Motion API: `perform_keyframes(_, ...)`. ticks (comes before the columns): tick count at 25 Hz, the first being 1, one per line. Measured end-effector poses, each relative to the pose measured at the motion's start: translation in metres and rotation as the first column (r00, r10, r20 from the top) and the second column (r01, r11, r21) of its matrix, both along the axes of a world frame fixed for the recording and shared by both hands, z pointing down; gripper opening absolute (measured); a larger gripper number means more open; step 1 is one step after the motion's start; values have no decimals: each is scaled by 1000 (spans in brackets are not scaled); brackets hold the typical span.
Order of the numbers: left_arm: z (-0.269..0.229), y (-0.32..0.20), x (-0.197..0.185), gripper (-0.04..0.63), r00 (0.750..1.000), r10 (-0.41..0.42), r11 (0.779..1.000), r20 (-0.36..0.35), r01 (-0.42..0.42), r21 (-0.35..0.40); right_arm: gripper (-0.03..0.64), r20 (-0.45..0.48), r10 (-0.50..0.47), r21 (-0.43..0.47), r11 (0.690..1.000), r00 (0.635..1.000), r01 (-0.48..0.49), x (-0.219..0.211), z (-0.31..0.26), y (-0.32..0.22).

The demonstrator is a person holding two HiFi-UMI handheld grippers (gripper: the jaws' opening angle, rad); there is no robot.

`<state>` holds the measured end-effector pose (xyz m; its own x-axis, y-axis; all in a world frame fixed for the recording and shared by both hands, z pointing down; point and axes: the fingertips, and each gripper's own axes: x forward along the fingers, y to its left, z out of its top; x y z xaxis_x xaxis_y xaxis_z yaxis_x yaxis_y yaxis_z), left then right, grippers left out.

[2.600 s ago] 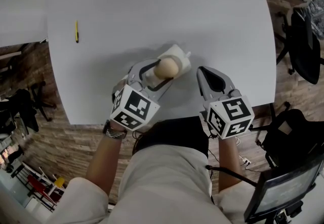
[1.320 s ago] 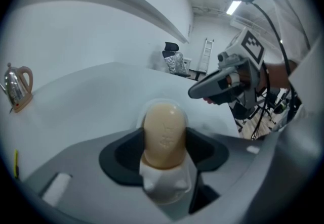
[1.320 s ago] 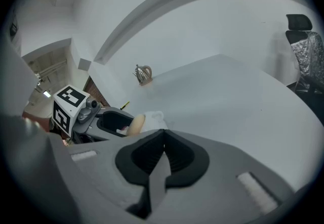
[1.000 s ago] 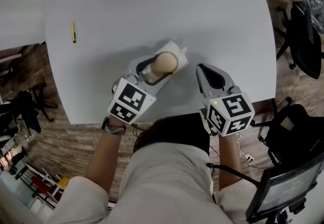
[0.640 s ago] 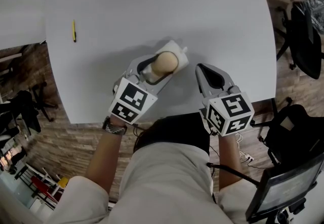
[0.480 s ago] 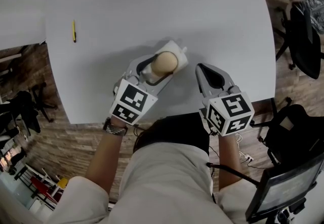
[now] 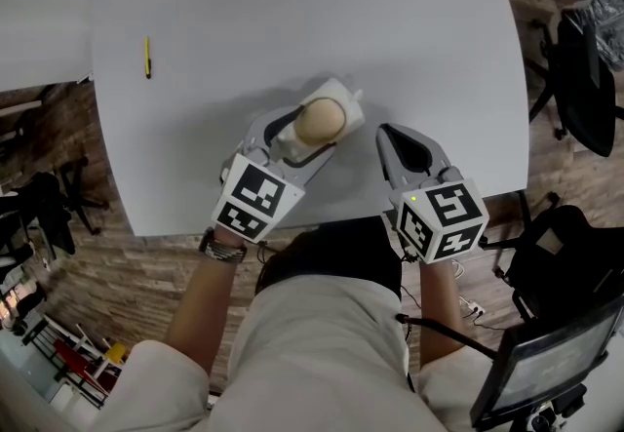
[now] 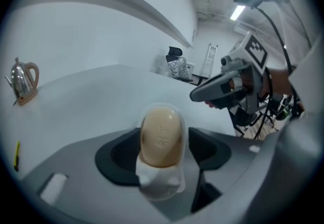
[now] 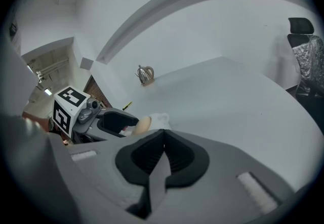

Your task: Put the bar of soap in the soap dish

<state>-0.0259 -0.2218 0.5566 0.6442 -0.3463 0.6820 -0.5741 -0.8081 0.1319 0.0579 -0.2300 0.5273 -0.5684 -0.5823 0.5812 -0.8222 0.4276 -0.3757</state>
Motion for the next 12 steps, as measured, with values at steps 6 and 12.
perform_keyframes(6, 1, 4, -9, 314, 999, -29, 1000, 29, 29, 7, 2, 2, -17, 6, 1000, 1000, 17, -6, -2, 2)
perform_keyframes(12, -5, 4, -12, 301, 998, -70, 998, 4, 70, -1, 2, -1, -24, 12, 1000, 1000, 24, -4, -6, 2)
